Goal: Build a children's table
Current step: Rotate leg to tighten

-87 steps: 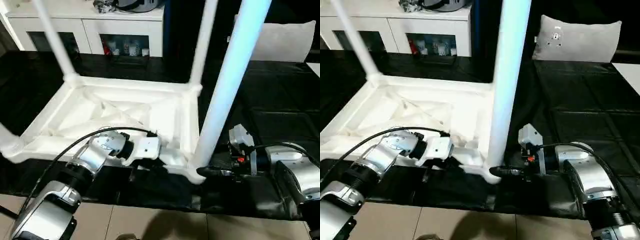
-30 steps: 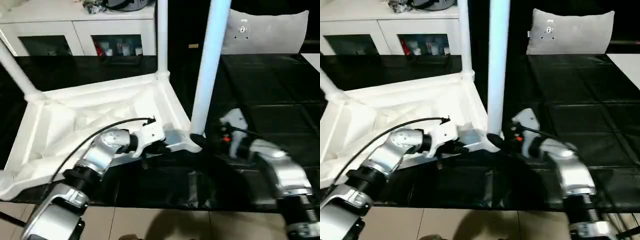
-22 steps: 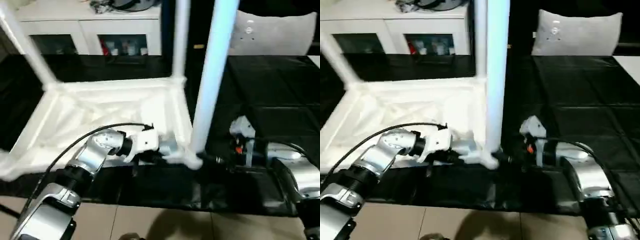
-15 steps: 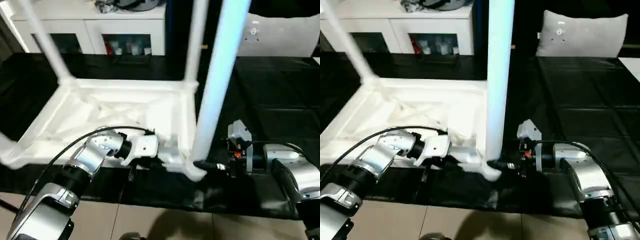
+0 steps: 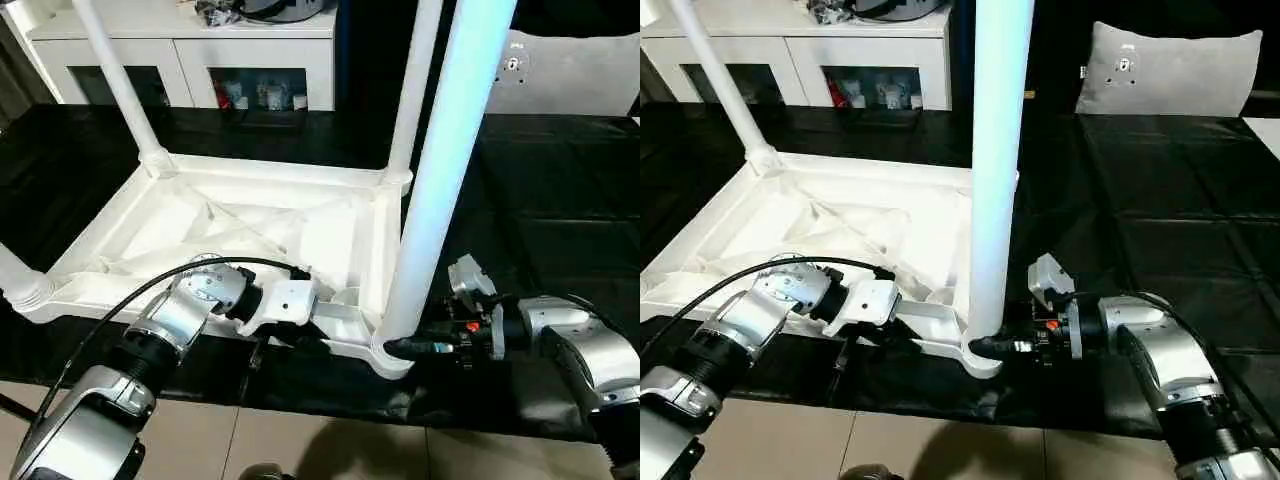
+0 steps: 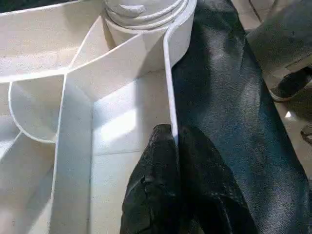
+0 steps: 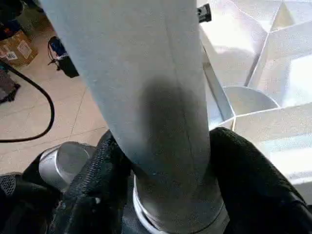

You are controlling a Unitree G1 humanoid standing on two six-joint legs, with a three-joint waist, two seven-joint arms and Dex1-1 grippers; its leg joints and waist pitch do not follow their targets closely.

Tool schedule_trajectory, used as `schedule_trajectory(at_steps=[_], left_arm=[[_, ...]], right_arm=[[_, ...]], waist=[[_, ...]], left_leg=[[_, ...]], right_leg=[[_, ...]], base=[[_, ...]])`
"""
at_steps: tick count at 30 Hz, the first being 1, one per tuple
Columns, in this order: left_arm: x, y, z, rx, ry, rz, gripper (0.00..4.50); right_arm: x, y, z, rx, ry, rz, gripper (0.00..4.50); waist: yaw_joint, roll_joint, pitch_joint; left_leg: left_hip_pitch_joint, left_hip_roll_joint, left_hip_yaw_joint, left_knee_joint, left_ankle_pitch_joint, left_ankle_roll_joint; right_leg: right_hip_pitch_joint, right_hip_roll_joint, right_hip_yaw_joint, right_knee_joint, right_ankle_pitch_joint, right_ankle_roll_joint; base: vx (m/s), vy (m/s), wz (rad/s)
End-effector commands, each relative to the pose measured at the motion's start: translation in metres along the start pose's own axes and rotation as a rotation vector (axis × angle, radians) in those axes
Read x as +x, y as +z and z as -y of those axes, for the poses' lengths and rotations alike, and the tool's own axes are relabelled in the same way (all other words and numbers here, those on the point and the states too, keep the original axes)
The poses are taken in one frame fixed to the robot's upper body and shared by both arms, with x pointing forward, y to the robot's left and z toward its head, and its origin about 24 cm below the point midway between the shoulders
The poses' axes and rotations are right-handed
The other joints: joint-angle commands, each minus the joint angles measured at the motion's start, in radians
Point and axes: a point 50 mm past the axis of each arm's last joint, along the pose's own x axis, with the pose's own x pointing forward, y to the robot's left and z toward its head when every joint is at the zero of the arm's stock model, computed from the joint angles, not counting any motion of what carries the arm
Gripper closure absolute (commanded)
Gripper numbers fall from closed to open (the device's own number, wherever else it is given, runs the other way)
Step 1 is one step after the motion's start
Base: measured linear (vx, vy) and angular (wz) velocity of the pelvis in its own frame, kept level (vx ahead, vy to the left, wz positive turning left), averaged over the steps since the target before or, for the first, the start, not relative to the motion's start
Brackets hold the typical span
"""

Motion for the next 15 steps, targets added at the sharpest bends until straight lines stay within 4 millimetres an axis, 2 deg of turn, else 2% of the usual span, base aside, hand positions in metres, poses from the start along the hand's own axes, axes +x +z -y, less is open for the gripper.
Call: schedule_trajectory(at_steps=[1, 3, 4, 5, 7, 8, 9, 10, 11, 12, 13, 14, 15], left_arm=[[0.007, 0.004, 0.004, -0.009, -0.078, 0.021, 4.5], [0.009, 0.007, 0.002, -0.05, -0.054, 0.068, 4.5], [0.01, 0.008, 0.0, -0.066, -0.031, 0.084, 4.5], [0.011, 0.008, -0.003, -0.081, -0.001, 0.091, 4.5], [0.012, 0.007, -0.006, -0.094, 0.037, 0.076, 4.5], [0.015, 0.006, -0.017, -0.131, 0.146, 0.038, 4.5], [0.016, 0.006, -0.017, -0.133, 0.153, 0.037, 4.5], [0.017, 0.007, -0.02, -0.159, 0.177, 0.036, 4.5], [0.02, 0.007, -0.025, -0.192, 0.221, 0.008, 4.5], [0.021, 0.007, -0.027, -0.204, 0.236, -0.002, 4.5], [0.023, 0.008, -0.031, -0.224, 0.268, -0.017, 4.5], [0.025, 0.01, -0.033, -0.231, 0.289, -0.026, 4.5], [0.028, 0.012, -0.036, -0.24, 0.311, -0.03, 4.5]], right_arm=[[0.006, 0.001, -0.004, 0.012, 0.032, 0.026, 2.31], [0.009, 0.002, -0.003, 0.013, 0.002, 0.045, 2.34], [0.011, 0.002, -0.001, 0.017, -0.033, 0.049, 2.34], [0.014, 0.002, 0.002, 0.026, -0.079, 0.05, 2.36], [0.018, 0.003, 0.006, 0.016, -0.128, 0.048, 2.4], [0.026, 0.007, 0.017, 0.016, -0.279, 0.077, 2.43], [0.027, 0.007, 0.018, 0.017, -0.288, 0.079, 2.46], [0.03, 0.01, 0.022, 0.025, -0.334, 0.097, 2.48], [0.037, 0.014, 0.03, 0.045, -0.424, 0.112, 2.49], [0.039, 0.015, 0.032, 0.046, -0.451, 0.113, 2.5], [0.044, 0.018, 0.037, 0.041, -0.511, 0.121, 2.51], [0.048, 0.021, 0.04, 0.046, -0.557, 0.128, 2.51], [0.052, 0.023, 0.043, 0.074, -0.595, 0.138, 2.51]], waist=[[-0.002, -0.012, -0.073], [-0.004, -0.013, -0.072], [-0.006, -0.009, -0.072], [-0.008, -0.01, -0.072], [-0.013, -0.012, -0.066], [-0.021, -0.009, -0.063], [-0.026, -0.008, -0.058], [-0.04, -0.009, -0.059], [-0.044, -0.01, -0.059], [-0.056, -0.008, -0.056], [-0.062, -0.009, -0.058], [-0.074, -0.008, -0.06], [-0.076, -0.008, -0.061]], left_leg=[[-0.003, 0.067, -0.025, -0.054, -0.025, 0.115], [-0.004, 0.067, -0.025, -0.055, -0.028, 0.113], [-0.005, 0.067, -0.025, -0.055, -0.027, 0.112], [-0.003, 0.067, -0.025, -0.055, -0.025, 0.111], [-0.002, 0.06, -0.023, -0.057, -0.047, 0.1], [0.001, 0.055, -0.021, -0.059, -0.071, 0.084], [0.005, 0.052, -0.019, -0.06, -0.084, 0.076], [0.015, 0.046, -0.02, -0.061, -0.12, 0.052], [0.01, 0.045, -0.022, -0.062, -0.118, 0.054], [0.005, 0.051, -0.026, -0.066, -0.121, 0.048], [0.011, 0.051, -0.026, -0.065, -0.127, 0.043], [0.008, 0.048, -0.028, -0.064, -0.128, 0.044], [0.007, 0.048, -0.028, -0.064, -0.12, 0.047]], right_leg=[[0.066, -0.106, 0.072, -0.068, -0.229, -0.03], [0.066, -0.105, 0.071, -0.069, -0.235, -0.033], [0.065, -0.106, 0.071, -0.069, -0.238, -0.036], [0.065, -0.105, 0.07, -0.072, -0.238, -0.035], [0.063, -0.103, 0.065, -0.082, -0.293, -0.02], [0.063, -0.102, 0.062, -0.092, -0.353, -0.002], [0.058, -0.099, 0.06, -0.101, -0.386, 0.005], [0.061, -0.099, 0.052, -0.113, -0.46, 0.026], [0.066, -0.1, 0.051, -0.111, -0.455, 0.031], [0.065, -0.098, 0.051, -0.11, -0.443, 0.03], [0.062, -0.099, 0.051, -0.114, -0.445, 0.031], [0.066, -0.103, 0.052, -0.111, -0.433, 0.023], [0.067, -0.102, 0.053, -0.11, -0.419, 0.02]], base=[[0.0, 0.0, 0.0], [0.0, 0.0, 0.0], [0.0, 0.0, 0.0], [0.0, 0.0, 0.0], [0.0, 0.0, 0.0], [0.0, 0.0, 0.0], [0.0, 0.0, 0.0], [0.0, 0.0, 0.0], [0.0, 0.0, 0.0], [0.0, 0.0, 0.0], [0.0, 0.0, 0.0], [0.0, 0.0, 0.0], [0.0, 0.0, 0.0]])
